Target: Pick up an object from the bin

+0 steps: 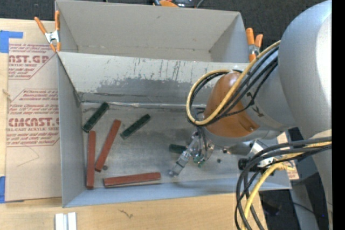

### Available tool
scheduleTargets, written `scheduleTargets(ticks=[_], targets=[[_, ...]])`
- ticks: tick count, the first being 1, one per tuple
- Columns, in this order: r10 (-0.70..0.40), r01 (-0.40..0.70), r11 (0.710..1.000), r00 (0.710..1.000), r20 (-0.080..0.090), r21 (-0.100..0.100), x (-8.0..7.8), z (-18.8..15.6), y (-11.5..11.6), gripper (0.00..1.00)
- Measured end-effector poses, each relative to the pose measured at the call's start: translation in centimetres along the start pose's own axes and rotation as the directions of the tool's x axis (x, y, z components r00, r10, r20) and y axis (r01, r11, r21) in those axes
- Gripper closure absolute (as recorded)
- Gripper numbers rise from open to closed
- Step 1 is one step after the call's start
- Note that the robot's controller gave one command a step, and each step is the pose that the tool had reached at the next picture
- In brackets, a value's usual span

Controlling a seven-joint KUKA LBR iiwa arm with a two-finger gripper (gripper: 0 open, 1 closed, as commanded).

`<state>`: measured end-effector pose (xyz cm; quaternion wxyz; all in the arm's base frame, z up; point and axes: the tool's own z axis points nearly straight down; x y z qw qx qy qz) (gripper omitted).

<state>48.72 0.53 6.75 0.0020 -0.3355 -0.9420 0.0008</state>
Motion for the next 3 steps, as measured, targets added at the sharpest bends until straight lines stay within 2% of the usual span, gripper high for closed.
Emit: scheduleTargets(ticks=[1, 2, 3], targets=[[-0.001, 0.001, 1.000, 1.000, 0.002, -0.001, 0.0, 0.1, 0.0, 0.00], [-0.001, 0.001, 1.000, 1.000, 0.004, -0.002, 0.0, 0.0, 0.0, 1.00], [-0.001, 0.001, 1.000, 1.000, 0.005, -0.005, 0.0, -4.9, 0.1, 1.00]])
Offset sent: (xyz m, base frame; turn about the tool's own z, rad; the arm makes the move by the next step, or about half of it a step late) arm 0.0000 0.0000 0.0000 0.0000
